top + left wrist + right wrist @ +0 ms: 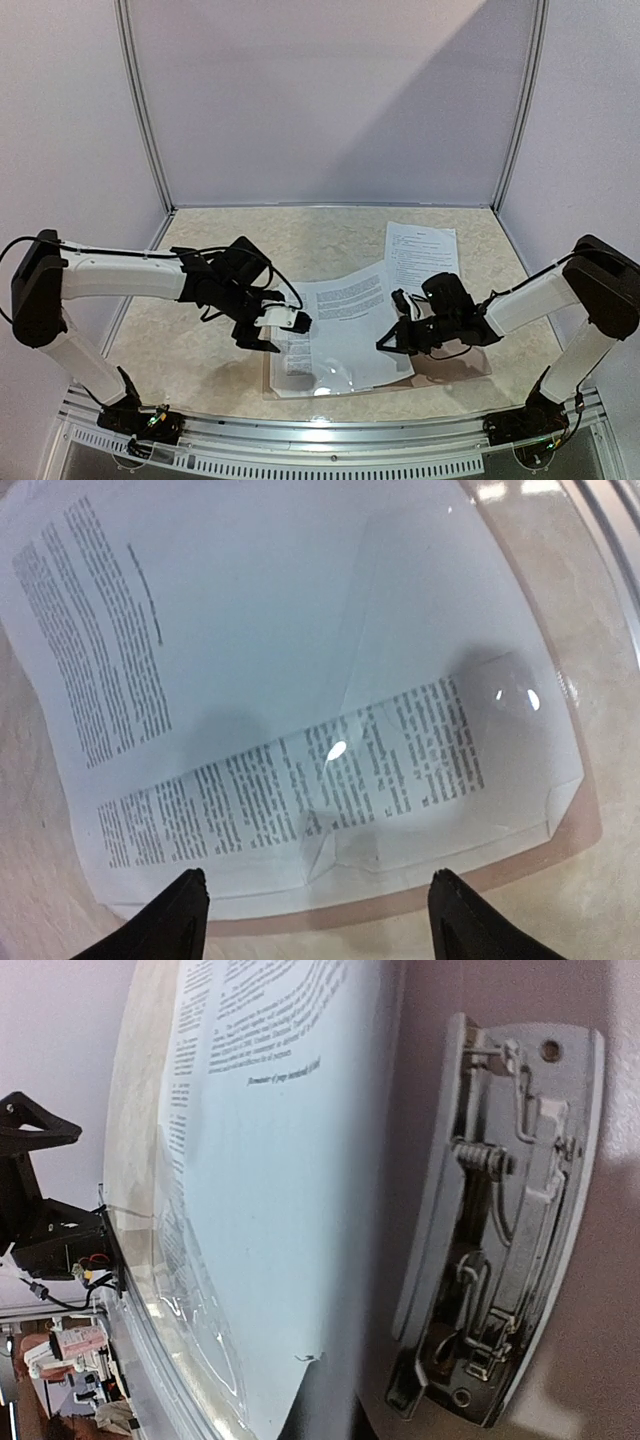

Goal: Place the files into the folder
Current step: Insert the folder to form pockets on the folder.

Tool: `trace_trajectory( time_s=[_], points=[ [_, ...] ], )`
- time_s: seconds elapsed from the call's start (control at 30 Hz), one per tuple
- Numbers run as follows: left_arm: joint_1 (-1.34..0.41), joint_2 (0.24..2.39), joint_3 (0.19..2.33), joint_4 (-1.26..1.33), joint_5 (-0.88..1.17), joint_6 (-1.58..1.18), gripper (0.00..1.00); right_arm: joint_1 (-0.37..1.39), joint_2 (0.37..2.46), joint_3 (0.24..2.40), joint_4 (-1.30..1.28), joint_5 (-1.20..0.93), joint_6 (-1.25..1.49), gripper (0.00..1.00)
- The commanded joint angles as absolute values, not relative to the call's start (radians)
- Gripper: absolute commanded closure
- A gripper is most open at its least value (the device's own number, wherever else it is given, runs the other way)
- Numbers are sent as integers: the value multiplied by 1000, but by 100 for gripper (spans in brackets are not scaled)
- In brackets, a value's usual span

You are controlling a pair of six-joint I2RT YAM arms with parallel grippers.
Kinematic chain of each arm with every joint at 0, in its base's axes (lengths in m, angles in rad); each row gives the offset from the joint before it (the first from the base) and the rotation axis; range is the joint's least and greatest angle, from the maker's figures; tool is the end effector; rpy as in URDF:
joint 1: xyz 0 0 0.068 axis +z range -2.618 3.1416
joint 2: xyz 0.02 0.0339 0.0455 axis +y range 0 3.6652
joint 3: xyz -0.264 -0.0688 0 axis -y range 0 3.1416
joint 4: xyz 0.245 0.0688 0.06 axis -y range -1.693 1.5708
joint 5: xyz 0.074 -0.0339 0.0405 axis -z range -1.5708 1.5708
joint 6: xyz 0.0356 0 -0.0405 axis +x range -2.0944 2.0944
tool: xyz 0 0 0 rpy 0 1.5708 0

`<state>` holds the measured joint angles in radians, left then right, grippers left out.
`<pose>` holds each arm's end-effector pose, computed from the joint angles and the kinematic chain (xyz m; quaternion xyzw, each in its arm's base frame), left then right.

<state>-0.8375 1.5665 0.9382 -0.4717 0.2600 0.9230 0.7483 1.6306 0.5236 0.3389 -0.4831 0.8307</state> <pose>0.1950 -0.2301 0.1854 0.7626 0.5909 -0.1161 0.2364 0.1902 0.1992 0.1114 -0.0566 0.8969 0.4244 0.1108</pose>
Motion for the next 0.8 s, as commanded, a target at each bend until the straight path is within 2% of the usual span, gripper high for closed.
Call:
trace_trajectory(
  time_s=[0.0,0.33,0.77],
  points=[
    [-820,1555,818,-492,134,901,24,758,1668,551,267,-448,855,99],
    [-852,1615,743,-395,96,819,31,789,1734,606,285,-468,877,100],
    [-857,1624,718,-370,104,824,33,811,1768,680,356,-438,971,100]
  ],
)
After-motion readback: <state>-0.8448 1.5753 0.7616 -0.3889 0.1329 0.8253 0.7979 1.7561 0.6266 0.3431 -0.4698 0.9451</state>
